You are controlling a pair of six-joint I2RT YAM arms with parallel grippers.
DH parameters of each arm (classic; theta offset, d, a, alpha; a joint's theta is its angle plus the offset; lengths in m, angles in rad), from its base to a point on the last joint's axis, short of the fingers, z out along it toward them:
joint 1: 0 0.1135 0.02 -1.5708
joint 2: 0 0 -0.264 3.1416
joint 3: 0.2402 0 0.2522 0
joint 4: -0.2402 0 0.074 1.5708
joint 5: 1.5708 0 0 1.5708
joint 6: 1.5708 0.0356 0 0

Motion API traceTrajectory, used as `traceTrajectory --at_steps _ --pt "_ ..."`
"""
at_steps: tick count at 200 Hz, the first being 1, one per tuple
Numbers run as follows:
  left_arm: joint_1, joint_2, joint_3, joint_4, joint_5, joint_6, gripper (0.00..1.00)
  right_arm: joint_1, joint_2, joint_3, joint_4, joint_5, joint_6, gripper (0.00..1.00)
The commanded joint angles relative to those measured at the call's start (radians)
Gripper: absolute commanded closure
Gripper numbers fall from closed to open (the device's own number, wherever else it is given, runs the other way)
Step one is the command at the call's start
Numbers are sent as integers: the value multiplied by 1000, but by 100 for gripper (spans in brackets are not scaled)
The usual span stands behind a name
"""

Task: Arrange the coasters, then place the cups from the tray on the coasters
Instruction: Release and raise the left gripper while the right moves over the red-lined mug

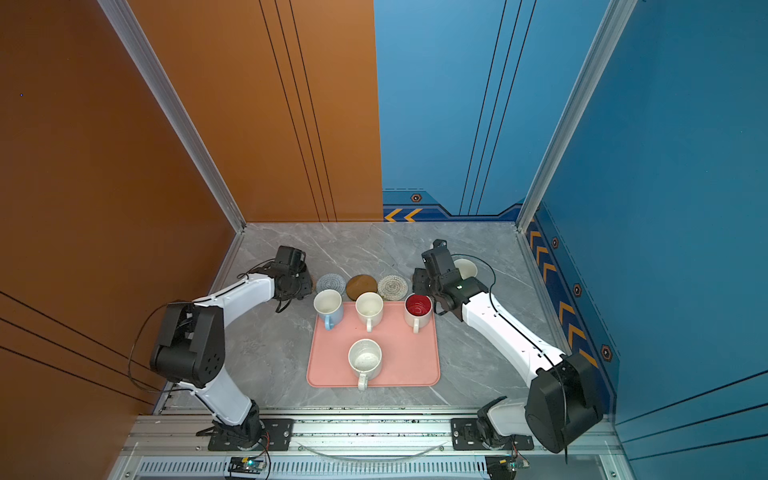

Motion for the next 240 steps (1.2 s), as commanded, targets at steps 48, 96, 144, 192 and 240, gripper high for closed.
traceTrajectory --at_steps 48,96,144,192,240 --pt "-31 -211 -19 -69 -80 -21 42 27 -22 34 -43 8 -19 37" --pt "-87 -397 -48 -98 -113 -34 42 56 -39 51 -68 32 -24 37" --pt "-219 -544 -105 -111 -185 -39 42 103 -55 89 -130 85 -34 38" --pt "-404 -637 -144 -119 -272 -34 41 161 -97 116 -225 155 -45 37" --pt "-563 -633 -164 -119 -365 -52 41 222 -188 43 -330 230 -2 35"
